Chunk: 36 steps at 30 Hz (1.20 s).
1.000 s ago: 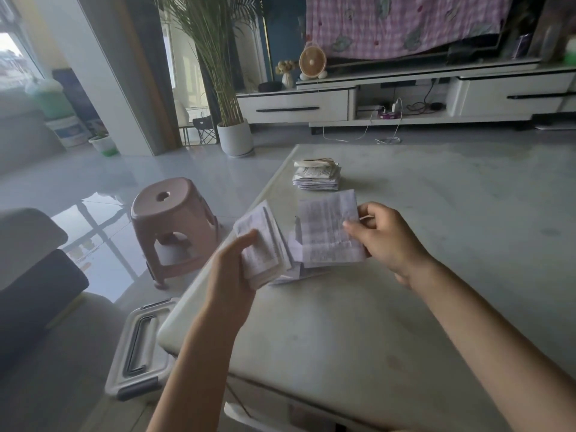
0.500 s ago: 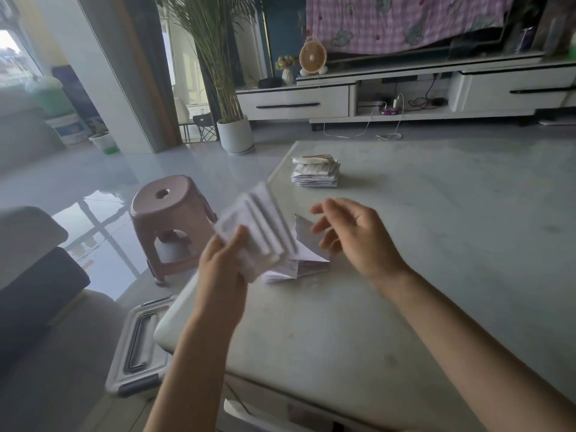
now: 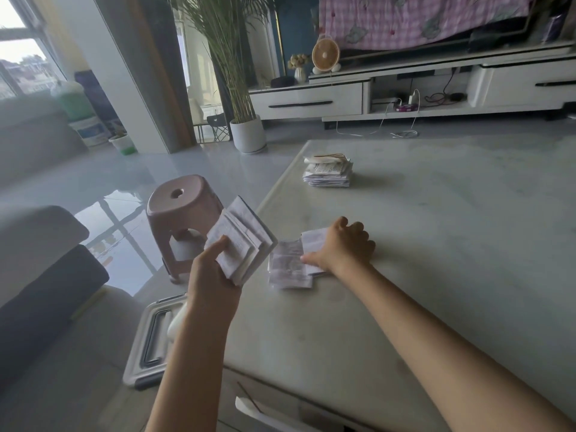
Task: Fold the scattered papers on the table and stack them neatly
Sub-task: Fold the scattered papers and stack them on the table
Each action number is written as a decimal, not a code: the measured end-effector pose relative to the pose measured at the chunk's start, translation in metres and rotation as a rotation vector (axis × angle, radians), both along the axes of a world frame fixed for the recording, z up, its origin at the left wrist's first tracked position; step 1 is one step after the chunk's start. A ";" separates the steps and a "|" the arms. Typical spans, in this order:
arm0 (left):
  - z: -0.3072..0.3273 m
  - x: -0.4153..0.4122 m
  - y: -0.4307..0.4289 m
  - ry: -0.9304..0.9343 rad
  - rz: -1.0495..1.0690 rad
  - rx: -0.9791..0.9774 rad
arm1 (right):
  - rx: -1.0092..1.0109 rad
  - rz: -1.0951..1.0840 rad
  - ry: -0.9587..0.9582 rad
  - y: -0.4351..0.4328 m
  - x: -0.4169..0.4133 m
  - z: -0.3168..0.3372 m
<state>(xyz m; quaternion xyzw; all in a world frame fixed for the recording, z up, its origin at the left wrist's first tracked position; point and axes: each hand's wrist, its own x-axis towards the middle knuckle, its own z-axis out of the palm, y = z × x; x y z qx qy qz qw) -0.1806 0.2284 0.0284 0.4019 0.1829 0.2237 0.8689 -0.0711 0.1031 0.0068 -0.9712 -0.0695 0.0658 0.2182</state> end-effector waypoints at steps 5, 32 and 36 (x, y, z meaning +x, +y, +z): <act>-0.003 0.007 -0.010 0.054 -0.060 0.072 | 0.254 0.001 0.054 -0.013 0.006 -0.002; -0.005 0.018 -0.036 0.083 -0.104 0.276 | 0.334 0.566 -0.980 -0.046 -0.025 0.040; -0.003 0.019 -0.040 0.067 -0.143 0.285 | 0.453 0.587 -0.865 -0.046 -0.032 0.045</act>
